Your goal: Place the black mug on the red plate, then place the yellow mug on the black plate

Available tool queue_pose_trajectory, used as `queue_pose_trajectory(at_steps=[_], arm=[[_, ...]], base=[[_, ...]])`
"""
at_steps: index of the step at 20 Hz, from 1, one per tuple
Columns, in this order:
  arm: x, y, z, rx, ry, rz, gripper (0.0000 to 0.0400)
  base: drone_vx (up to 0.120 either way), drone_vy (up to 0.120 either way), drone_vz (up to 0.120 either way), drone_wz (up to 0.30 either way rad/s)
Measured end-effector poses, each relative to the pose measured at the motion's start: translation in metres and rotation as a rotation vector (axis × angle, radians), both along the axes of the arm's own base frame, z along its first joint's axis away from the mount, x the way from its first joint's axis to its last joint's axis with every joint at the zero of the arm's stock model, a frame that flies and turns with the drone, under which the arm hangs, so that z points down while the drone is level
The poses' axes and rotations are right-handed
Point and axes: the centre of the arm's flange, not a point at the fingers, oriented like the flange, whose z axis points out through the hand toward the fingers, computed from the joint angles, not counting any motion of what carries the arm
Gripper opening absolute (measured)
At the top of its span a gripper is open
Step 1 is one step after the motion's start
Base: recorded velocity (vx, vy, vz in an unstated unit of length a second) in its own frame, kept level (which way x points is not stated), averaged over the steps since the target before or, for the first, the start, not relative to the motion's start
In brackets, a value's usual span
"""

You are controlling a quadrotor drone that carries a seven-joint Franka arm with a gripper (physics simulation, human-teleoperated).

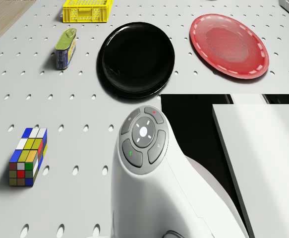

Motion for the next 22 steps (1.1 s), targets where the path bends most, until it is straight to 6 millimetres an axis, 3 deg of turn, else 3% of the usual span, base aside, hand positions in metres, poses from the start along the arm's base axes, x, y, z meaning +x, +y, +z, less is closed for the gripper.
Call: queue_pose_trajectory(at_steps=[5, 7, 9, 11, 12, 16, 22], arm=[[0.0, 0.0, -0.013, 0.001, 0.0, -0.001, 0.0109], [0.0, 0.0, -0.016, 0.002, -0.001, -0.002, 0.0108], [0.003, 0.027, -0.016, 0.018, 0.0, -0.085, 0.0148], [-0.003, 0.073, -0.013, 0.011, 0.005, -0.111, 0.0197], [-0.01, 0.081, -0.011, 0.007, 0.006, -0.095, 0.0174], [-0.01, 0.053, -0.014, 0.003, 0.003, -0.047, 0.0134], [-0.005, 0.021, -0.018, 0.001, 0.001, -0.017, 0.0115]], base=[[0.0, 0.0, 0.12, 0.0], [0.12, -0.08, 0.12, 0.0], [0.12, -0.12, 0.12, 0.0], [0.12, -0.12, 0.12, 0.0], [0.12, -0.12, 0.08, 0.0], [0.12, -0.06, 0.0, 0.0], [0.12, 0.0, 0.0, 0.0]])
